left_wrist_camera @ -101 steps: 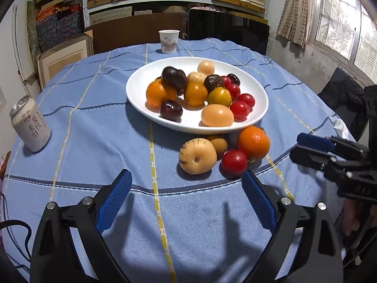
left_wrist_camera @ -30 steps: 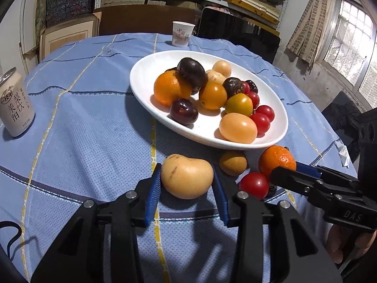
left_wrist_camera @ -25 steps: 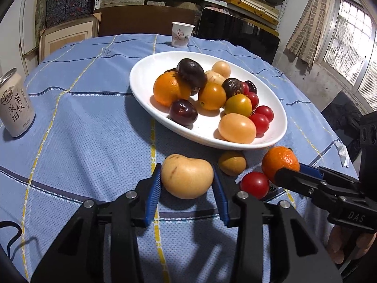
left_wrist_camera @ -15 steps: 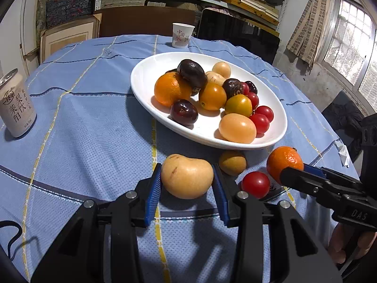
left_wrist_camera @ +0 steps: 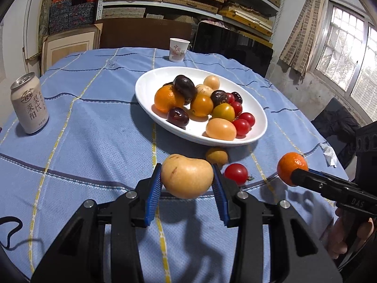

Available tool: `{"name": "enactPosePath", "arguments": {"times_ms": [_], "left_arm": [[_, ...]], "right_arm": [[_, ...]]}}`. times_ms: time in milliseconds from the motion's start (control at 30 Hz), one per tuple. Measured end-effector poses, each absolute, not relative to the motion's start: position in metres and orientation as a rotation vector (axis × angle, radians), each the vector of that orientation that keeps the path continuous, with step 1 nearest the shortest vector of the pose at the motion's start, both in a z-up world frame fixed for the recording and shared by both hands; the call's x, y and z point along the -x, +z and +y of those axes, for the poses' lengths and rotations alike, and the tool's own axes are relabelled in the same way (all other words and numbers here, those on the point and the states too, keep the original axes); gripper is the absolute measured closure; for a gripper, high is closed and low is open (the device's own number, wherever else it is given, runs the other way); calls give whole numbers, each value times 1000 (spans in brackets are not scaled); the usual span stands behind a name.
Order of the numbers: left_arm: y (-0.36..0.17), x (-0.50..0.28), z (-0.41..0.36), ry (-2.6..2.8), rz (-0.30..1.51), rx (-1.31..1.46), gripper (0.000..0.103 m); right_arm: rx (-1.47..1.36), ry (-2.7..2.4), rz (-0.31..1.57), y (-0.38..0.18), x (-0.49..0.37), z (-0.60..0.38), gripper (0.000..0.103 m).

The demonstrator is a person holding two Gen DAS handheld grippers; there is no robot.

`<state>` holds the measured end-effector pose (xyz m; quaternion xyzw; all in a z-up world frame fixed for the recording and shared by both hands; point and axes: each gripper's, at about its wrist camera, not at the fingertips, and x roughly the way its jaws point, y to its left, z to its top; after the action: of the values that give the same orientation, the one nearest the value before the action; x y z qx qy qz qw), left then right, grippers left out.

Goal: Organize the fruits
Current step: 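Carry pear and mandarin onto the white plate and open both tools, then grasp the last red tomato with the right tool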

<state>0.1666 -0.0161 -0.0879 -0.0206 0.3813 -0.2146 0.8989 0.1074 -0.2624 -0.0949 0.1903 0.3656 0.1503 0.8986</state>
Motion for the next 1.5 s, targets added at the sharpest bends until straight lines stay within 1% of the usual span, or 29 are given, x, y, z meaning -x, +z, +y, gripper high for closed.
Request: {"name": "enactPosePath", "arguments": {"times_ms": [167, 367, 500, 600, 700, 833, 867, 900, 933, 967, 1000, 1033, 1233, 1267, 1367, 1500], "left_arm": [[-76, -161, -19, -468, 784, 49, 63], [-46, -182, -36, -486, 738, 15, 63], [-21, -211, -54, -498, 699, 1, 63], [-13, -243, -67, -491, 702, 9, 63], [-16, -284, -77, -467, 747, 43, 63], [-25, -318, -83, -436, 795, 61, 63], [-27, -324, -83, -428, 798, 61, 58], [-28, -327, -82, -420, 796, 63, 52], [-27, -327, -80, -410, 786, 72, 40], [-25, -326, -77, -408, 772, 83, 33], [-23, -322, -74, -411, 756, 94, 29], [-21, -319, -73, -412, 746, 93, 25], [-16, -285, -53, -406, 735, 100, 24], [-18, -274, -48, -407, 733, 100, 19], [-28, -244, -35, -396, 737, 85, 13], [-61, -209, -23, -372, 807, 46, 10]], "right_arm": [[-379, 312, 741, -87, -105, -266, 57], [-296, 296, 699, -57, -127, -272, 57], [-225, 274, 669, -28, -167, -275, 57], [-220, 256, 684, -16, -211, -275, 57], [-231, 240, 719, -16, -251, -270, 57], [-234, 223, 775, -30, -286, -265, 57], [-232, 220, 788, -34, -291, -264, 56], [-231, 216, 798, -38, -294, -264, 55], [-226, 208, 794, -39, -295, -265, 51], [-216, 196, 782, -38, -295, -266, 43], [-213, 192, 766, -36, -292, -268, 39], [-210, 193, 759, -33, -289, -270, 39], [-181, 195, 729, -21, -249, -273, 39], [-177, 209, 727, -21, -240, -271, 39], [-134, 256, 727, -30, -197, -257, 39], [-83, 315, 764, -57, -152, -232, 39]]}}
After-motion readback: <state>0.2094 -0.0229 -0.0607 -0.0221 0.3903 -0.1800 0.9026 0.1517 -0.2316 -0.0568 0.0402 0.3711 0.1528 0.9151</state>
